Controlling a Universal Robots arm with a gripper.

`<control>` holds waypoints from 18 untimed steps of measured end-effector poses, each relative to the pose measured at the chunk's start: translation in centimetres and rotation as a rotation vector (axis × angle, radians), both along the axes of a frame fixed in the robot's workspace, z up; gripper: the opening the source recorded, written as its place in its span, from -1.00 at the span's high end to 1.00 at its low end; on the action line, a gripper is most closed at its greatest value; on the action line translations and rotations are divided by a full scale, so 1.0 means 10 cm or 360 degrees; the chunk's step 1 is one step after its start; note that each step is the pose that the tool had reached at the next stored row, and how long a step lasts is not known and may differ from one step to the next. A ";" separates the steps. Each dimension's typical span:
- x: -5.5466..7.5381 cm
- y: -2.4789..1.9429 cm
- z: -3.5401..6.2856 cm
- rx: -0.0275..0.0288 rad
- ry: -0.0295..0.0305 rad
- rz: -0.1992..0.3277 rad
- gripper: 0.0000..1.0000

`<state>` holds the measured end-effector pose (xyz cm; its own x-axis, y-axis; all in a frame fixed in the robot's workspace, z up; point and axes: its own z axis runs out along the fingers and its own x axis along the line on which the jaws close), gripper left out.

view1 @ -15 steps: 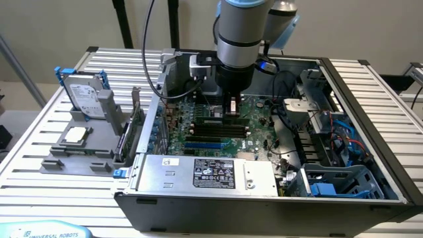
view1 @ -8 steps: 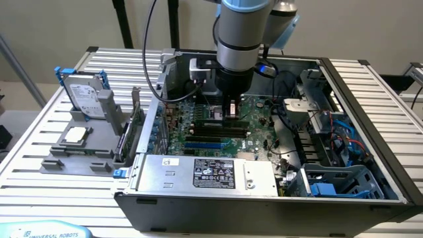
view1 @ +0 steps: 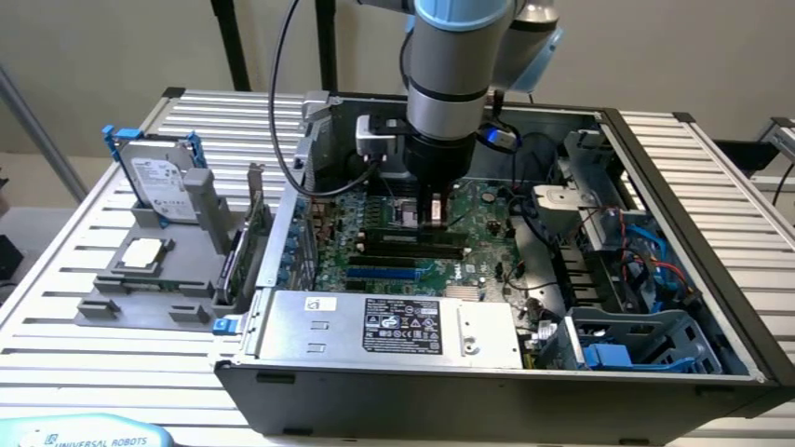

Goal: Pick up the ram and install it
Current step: 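Insert the ram into the slot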

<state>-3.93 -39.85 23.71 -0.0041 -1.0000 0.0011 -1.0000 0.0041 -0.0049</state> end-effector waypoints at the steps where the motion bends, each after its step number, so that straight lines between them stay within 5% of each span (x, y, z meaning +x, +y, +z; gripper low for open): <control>1: 0.00 0.000 -0.006 -0.00001 0.00005 0.0000 0.73; 18: -0.03 0.000 -0.051 -0.00006 0.00013 -0.0006 0.73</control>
